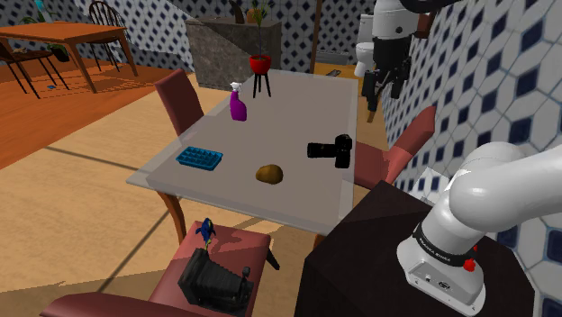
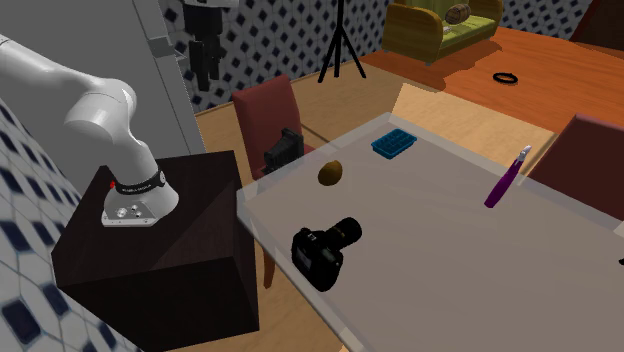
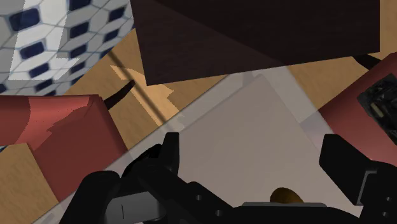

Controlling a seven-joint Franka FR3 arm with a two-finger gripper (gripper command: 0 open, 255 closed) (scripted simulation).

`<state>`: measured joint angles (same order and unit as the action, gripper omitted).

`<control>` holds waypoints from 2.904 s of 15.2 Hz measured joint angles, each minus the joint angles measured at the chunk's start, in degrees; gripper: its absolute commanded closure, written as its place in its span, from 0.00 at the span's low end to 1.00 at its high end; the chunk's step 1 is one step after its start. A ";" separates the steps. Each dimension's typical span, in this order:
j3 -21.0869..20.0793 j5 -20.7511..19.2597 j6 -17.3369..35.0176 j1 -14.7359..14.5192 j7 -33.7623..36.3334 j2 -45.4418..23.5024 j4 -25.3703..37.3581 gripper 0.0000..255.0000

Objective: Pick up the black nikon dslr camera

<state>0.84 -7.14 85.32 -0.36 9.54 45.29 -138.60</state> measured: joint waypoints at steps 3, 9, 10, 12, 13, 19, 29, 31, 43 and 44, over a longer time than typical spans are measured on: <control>1.29 -1.00 2.16 0.01 -1.89 -0.72 -1.25 0.00; 7.84 -5.84 12.82 0.32 -11.21 -5.83 -5.54 0.00; 8.90 -6.53 14.73 0.31 -12.72 -7.21 -5.83 0.00; 11.14 -7.89 18.72 0.38 -15.82 -9.75 -6.78 0.00; 12.25 -8.53 20.79 0.41 -17.37 -11.11 -7.22 0.00; 18.48 -10.42 32.34 -0.16 -26.98 -22.16 -6.21 0.00; 25.20 -2.80 50.78 -1.62 -46.80 -47.35 2.01 0.00; 24.95 0.00 53.35 -1.17 -51.05 -52.08 4.12 0.00; 17.99 11.49 60.54 6.26 -68.66 -75.18 20.01 0.00; 17.77 11.71 61.04 6.40 -68.74 -75.85 20.16 0.00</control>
<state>18.61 4.57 146.36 6.04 -59.20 -30.56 -118.43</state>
